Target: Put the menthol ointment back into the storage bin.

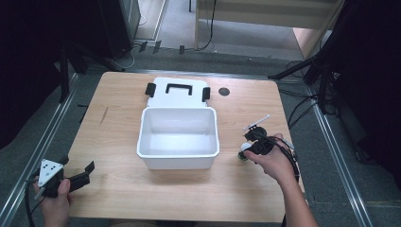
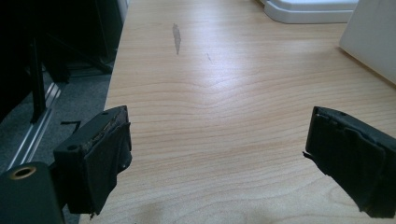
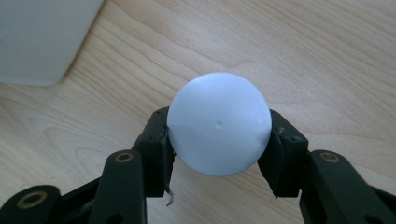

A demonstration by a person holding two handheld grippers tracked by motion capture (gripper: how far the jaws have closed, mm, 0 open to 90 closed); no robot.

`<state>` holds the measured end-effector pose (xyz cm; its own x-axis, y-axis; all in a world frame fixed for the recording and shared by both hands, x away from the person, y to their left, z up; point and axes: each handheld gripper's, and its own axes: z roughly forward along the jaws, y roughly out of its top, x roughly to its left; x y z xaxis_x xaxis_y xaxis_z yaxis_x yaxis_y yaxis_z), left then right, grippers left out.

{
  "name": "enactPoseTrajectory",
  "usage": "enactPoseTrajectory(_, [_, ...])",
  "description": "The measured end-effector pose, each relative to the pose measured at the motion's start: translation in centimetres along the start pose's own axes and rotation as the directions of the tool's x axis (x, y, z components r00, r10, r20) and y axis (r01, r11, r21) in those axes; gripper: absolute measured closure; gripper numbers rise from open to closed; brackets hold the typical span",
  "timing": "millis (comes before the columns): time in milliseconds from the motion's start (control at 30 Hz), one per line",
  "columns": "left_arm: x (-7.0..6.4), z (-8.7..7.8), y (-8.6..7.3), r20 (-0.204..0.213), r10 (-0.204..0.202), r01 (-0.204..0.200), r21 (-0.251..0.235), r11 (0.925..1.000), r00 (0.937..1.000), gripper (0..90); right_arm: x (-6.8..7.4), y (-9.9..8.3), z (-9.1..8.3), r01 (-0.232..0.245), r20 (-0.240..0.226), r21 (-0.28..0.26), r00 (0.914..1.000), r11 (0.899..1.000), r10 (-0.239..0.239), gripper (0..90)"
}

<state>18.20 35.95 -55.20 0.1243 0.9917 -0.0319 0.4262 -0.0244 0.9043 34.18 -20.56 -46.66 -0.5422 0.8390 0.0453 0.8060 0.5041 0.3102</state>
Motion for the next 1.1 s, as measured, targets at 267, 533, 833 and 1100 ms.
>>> enactPoseTrajectory(267, [0.0, 0.0, 0.0, 0.001, -0.001, 0.001, 0.001, 1.0, 1.0, 7.8, 0.8, 1.3, -2.5, 0.029, -0.026, -0.023, 0.9992, 0.999, -0.03, 51.5])
enactPoseTrajectory(533, [0.0, 0.0, 0.0, -0.001, 0.0, 0.0, 0.004, 1.0, 1.0, 7.8, 1.8, 2.6, -4.4, 0.059, -0.041, -0.032, 0.9973, 0.998, -0.06, 51.5])
enactPoseTrajectory(833, [0.0, 0.0, 0.0, -0.001, 0.0, 0.0, 0.004, 1.0, 1.0, 7.8, 2.9, 4.0, -5.8, 0.092, -0.062, -0.036, 0.9936, 0.995, -0.094, 51.5])
enactPoseTrajectory(1100, [0.0, 0.1, 0.0, 0.001, 0.002, -0.002, 0.007, 1.0, 1.0, 7.8, 4.0, 5.5, -7.4, 0.128, -0.071, -0.038, 0.989, 0.991, -0.13, 51.5])
